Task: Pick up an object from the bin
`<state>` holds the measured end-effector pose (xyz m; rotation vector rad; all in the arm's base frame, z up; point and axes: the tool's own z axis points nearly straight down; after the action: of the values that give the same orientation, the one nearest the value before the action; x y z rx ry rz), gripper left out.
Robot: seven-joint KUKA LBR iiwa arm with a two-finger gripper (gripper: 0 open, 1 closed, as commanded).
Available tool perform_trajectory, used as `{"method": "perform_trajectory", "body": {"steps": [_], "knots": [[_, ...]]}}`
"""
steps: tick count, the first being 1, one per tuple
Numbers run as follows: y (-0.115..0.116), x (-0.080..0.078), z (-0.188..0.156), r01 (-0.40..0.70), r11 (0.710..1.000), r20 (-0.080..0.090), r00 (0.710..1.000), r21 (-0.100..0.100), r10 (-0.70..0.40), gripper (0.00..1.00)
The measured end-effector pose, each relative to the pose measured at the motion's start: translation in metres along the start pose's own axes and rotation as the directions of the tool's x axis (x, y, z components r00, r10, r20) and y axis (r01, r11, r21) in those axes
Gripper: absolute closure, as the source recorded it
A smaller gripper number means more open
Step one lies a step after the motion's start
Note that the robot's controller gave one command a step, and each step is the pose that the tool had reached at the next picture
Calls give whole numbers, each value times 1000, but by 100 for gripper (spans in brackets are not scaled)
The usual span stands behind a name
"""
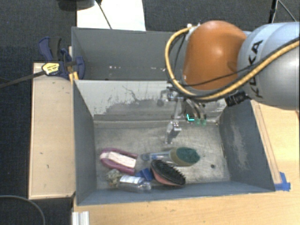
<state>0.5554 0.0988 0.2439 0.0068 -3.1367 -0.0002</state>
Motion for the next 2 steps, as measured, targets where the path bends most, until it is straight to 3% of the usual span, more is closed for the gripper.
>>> {"method": "perform_trajectory", "body": {"steps": [1,2], "knots": [[-26,21,170,438,899,26,899,7,-438,0],[-27,26,172,434,901,6,901,2,-434,100]]}}
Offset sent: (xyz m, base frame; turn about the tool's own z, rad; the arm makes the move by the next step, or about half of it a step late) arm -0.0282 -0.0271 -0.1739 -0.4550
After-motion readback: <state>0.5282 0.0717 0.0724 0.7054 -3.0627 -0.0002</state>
